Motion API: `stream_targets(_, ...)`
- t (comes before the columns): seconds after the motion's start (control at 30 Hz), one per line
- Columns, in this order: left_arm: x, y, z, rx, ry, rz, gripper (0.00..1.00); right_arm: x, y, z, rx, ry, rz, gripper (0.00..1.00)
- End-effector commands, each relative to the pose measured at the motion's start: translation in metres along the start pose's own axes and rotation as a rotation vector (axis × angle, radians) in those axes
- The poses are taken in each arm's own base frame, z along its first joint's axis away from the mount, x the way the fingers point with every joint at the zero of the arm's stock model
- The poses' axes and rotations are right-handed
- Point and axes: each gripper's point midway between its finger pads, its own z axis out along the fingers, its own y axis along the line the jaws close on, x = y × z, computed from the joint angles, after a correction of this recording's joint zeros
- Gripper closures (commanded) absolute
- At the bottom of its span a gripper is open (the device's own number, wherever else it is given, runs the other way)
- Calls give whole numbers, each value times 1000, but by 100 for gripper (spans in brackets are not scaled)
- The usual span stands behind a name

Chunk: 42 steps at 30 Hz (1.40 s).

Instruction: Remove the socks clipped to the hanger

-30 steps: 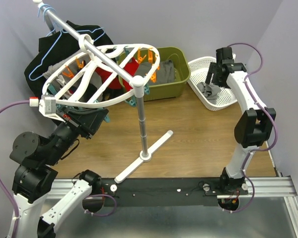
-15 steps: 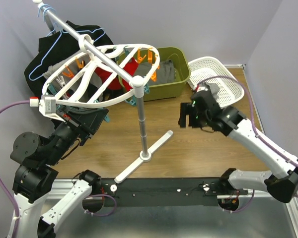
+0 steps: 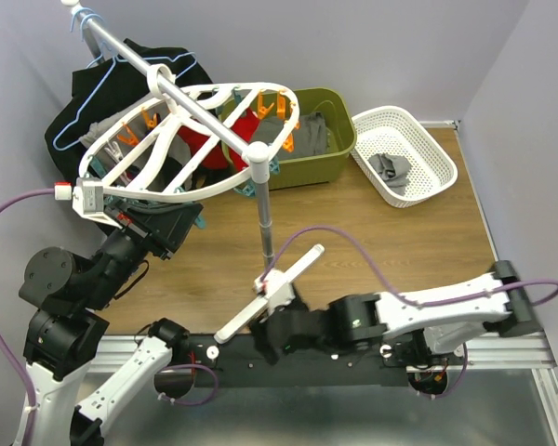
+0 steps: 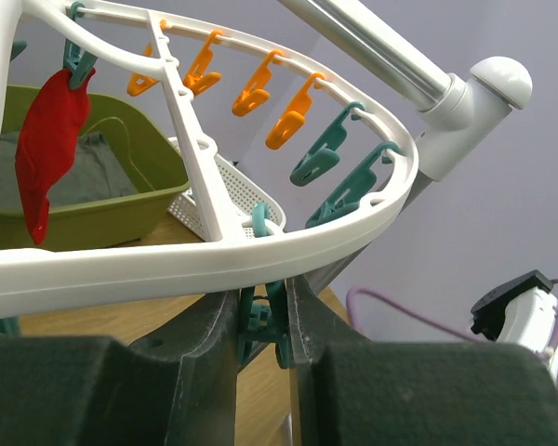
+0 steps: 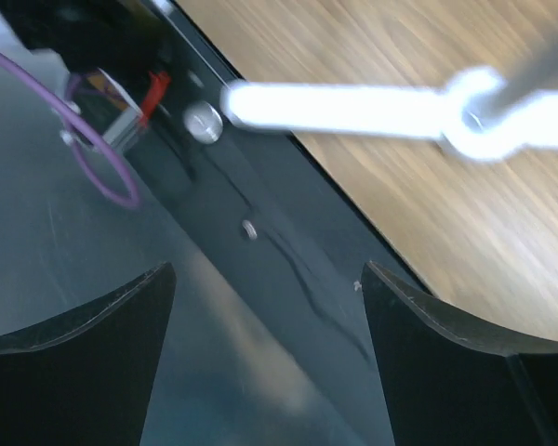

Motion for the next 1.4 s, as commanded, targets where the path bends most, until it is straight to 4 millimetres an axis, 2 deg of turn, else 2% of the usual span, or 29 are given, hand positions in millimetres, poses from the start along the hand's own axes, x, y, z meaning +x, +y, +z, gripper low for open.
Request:
stream_targets(0.0, -7, -6, -6, 11, -25, -10, 100, -70, 55, 26, -57, -298, -69, 10)
stream_targets(0.07, -7, -7, -7, 14, -25, -17, 100, -95, 66, 31, -54, -404, -83, 9)
stream_targets(0.1, -6, -7, -7, 18, -22, -21, 100, -106, 62, 32, -4, -453, -86, 7)
stream_targets(0.13, -7, -8, -8, 18, -24, -24, 100, -121, 66, 28, 3, -499, -92, 5)
stream_targets(0.23, -7, -11, -10, 29, -23, -39, 100, -147, 74, 33, 46, -606, -165, 4)
stream_targets(0.27, -8, -13, -11, 35, -22, -41, 100, -162, 82, 29, 29, -667, -154, 3)
stream_targets(0.3, -7, -15, -11, 46, -15, -52, 100, -162, 85, 39, 53, -678, -228, 3)
stream_targets(0.33, -5, -16, -11, 48, -10, -60, 100, -169, 83, 42, 72, -702, -233, 1)
stream_targets(0.37, -7, -18, -12, 55, -13, -68, 100, -184, 86, 39, 69, -751, -215, 1)
stream_targets(0.4, -4, -19, -11, 65, -3, -79, 100, -183, 90, 51, 50, -744, -230, 1)
stream_targets(0.43, -4, -20, -13, 71, -7, -98, 100, -194, 83, 56, 68, -759, -215, 1)
stream_targets(0.5, -3, -22, -13, 80, -11, -116, 100, -210, 84, 59, 71, -803, -217, 0)
stream_targets(0.53, -4, -22, -14, 82, -15, -120, 100, -210, 82, 72, 84, -803, -233, 0)
stream_targets(0.6, -6, -23, -15, 83, -20, -124, 100, -222, 85, 72, 81, -859, -248, 0)
stream_targets(0.63, -6, -23, -14, 81, -20, -126, 100, -223, 81, 84, 101, -860, -259, 0)
stream_targets(0.73, -9, -27, -14, 90, -23, -132, 100, -235, 67, 95, 160, -895, -239, 0)
stream_targets(0.83, -11, -28, -15, 91, -24, -135, 100, -245, 66, 106, 145, -930, -242, 0)
stream_targets(0.87, -11, -28, -16, 92, -26, -134, 100, -241, 68, 118, 144, -921, -265, 0)
stream_targets(0.97, -10, -28, -15, 93, -22, -141, 100, -248, 76, 121, 139, -932, -289, 0)
stream_targets(1.0, -8, -29, -14, 99, -15, -140, 100, -247, 74, 128, 150, -926, -291, 0)
stream_targets(1.07, -7, -29, -13, 102, -8, -147, 100, -257, 71, 127, 159, -943, -268, 1)
stream_targets(1.17, -8, -31, -15, 109, -10, -146, 100, -260, 64, 137, 178, -942, -258, 4)
stream_targets(1.37, -2, -32, -12, 123, 11, -166, 100, -264, 69, 152, 173, -931, -302, 10)
